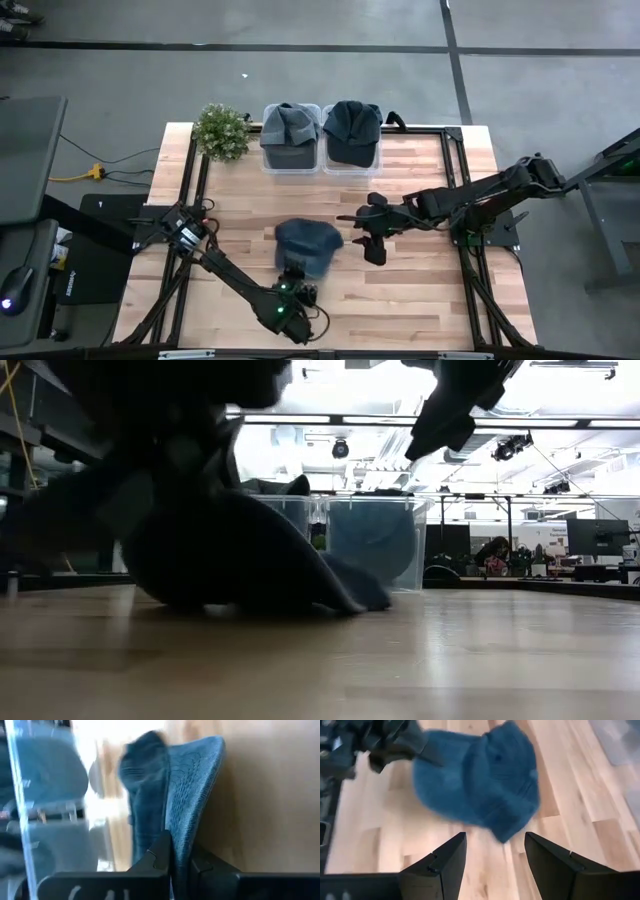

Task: Pick & Place hat
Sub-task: Put the blue cap into the right transparent bin

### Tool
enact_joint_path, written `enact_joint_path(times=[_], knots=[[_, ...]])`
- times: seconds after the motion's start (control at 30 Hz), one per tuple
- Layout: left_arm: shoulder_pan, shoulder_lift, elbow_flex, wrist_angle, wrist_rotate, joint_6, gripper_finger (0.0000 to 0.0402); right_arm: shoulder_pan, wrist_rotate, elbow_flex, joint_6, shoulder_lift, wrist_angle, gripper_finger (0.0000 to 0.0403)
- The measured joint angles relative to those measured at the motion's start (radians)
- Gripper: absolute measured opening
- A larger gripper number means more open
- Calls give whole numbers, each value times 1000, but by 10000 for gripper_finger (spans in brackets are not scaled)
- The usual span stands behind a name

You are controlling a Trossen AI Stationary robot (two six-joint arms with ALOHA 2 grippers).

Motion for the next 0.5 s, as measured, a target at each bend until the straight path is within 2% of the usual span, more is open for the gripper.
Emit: enact_joint_path(times=[0.23, 0.33, 0.5], knots=[[41, -23, 147, -367, -6, -176, 7, -32, -3, 82, -110, -71, 11, 197], [61, -87, 161, -346, -13, -138, 6, -70, 29, 134, -208, -117, 11, 197], [129, -202, 202, -370, -101, -186, 6, -175, 44, 207, -354, -205, 9, 197]])
